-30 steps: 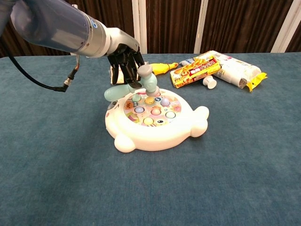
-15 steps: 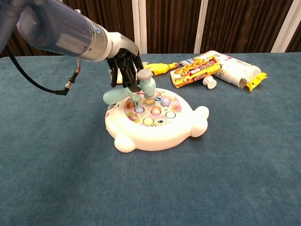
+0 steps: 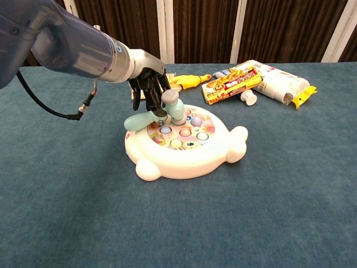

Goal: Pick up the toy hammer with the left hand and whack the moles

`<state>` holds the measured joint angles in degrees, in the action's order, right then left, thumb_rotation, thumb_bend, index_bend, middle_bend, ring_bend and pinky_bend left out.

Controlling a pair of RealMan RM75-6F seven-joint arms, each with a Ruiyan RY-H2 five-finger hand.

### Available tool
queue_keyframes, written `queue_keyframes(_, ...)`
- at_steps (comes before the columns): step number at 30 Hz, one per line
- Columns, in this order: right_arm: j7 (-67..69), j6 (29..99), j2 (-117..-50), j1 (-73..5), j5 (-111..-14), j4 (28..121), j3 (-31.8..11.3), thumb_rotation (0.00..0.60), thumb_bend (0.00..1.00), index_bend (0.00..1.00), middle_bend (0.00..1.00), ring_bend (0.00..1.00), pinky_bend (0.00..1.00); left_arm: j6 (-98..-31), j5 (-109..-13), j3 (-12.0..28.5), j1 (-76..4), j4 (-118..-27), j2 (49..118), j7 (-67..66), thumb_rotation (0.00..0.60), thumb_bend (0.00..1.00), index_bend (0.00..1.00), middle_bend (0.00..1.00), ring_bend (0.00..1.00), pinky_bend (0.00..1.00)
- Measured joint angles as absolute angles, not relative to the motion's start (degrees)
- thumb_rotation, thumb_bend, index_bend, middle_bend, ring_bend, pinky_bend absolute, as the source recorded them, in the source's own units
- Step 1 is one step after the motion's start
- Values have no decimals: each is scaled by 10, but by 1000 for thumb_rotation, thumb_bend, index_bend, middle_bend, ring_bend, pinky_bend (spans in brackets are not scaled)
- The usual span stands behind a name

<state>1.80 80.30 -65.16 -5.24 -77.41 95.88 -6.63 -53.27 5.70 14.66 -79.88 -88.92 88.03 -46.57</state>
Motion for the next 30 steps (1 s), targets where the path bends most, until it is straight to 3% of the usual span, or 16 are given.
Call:
queue_keyframes(11,19,803,-651,-52,-775,960,-66,600,249,0,0,0,0,-543,47,159,-797,-908,867,-461,600,656,614,561,406,521)
queue_keyframes(19,17,803,-650,-53,-778,961,-65,600,249,0,0,0,0,-557,19,175,-780,-967,814,-441,600,656,613,561,406,521)
queue_keyframes(25,10,807,-652,-53,-786,963,-62,600,250,0,0,0,0,-554,-23,157,-737,-1034,751,-419,600,656,610,560,406,520)
queue_keyframes(30,6,811,-653,-53,-792,963,-61,600,250,0,0,0,0,-540,-87,114,-695,-1070,703,-403,600,656,609,560,406,520)
